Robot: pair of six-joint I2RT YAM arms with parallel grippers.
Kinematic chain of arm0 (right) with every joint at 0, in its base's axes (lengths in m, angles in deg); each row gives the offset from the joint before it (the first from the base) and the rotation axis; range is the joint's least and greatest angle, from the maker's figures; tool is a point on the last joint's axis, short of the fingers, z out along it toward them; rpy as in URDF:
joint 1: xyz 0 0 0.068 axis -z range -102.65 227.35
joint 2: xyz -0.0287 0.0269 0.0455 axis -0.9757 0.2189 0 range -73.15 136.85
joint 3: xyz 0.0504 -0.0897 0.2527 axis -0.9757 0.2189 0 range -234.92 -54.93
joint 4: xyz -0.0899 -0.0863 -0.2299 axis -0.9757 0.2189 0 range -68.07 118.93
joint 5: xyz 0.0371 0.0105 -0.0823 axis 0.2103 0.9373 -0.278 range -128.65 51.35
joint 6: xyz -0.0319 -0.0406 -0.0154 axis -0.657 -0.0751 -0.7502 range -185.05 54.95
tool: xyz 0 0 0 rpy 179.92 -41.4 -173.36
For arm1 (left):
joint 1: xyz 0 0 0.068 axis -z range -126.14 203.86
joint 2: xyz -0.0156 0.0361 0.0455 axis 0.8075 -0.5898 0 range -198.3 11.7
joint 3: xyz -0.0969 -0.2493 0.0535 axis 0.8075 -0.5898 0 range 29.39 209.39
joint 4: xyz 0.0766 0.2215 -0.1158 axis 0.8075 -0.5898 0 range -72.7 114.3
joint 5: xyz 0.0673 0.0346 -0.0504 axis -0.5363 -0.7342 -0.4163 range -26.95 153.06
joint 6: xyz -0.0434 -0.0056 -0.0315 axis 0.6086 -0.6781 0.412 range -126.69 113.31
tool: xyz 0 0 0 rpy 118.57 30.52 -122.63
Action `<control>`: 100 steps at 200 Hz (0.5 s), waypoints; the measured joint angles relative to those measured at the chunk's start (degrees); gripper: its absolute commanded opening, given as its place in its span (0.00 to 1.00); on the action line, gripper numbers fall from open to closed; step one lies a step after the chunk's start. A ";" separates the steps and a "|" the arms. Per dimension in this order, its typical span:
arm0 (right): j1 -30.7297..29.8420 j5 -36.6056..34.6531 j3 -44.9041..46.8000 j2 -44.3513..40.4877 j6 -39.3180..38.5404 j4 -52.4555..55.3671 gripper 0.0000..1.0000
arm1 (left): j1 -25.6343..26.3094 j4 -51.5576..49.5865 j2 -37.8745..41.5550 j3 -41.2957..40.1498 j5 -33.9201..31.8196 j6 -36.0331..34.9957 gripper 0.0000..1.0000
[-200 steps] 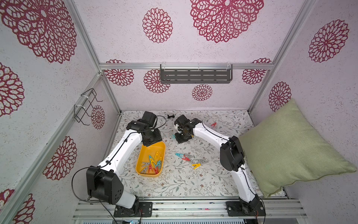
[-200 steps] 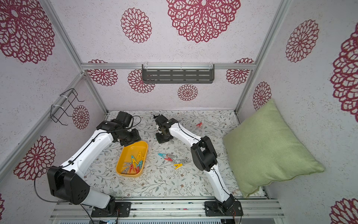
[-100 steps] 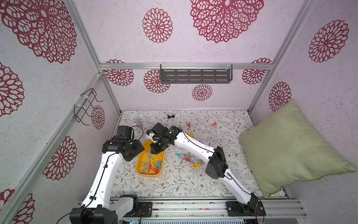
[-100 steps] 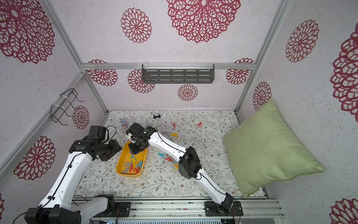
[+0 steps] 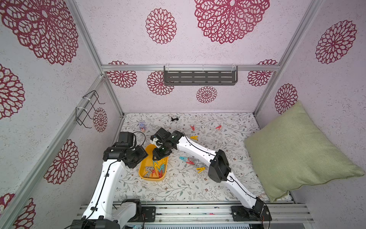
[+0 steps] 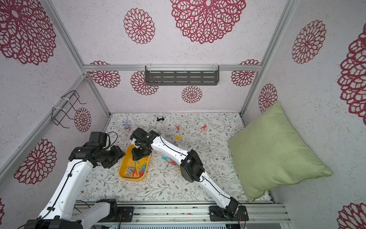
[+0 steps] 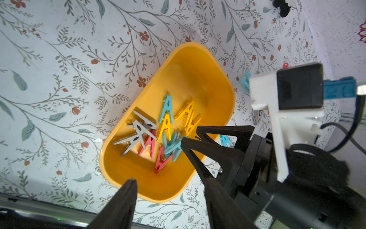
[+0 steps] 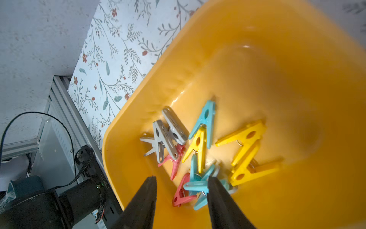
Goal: Put the clothespins into the storage box
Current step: Place the clothespin in the storage box.
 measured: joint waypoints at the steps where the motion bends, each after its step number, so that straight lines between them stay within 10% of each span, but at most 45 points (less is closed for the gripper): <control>1: 0.09 -0.09 0.00 -0.09 0.00 0.02 0.48 | 0.00 0.04 -0.11 0.09 0.04 0.00 0.61; 100: 16.33 -13.64 4.76 -8.09 -0.66 3.63 0.53 | 13.68 6.88 -18.71 14.45 1.03 2.36 0.60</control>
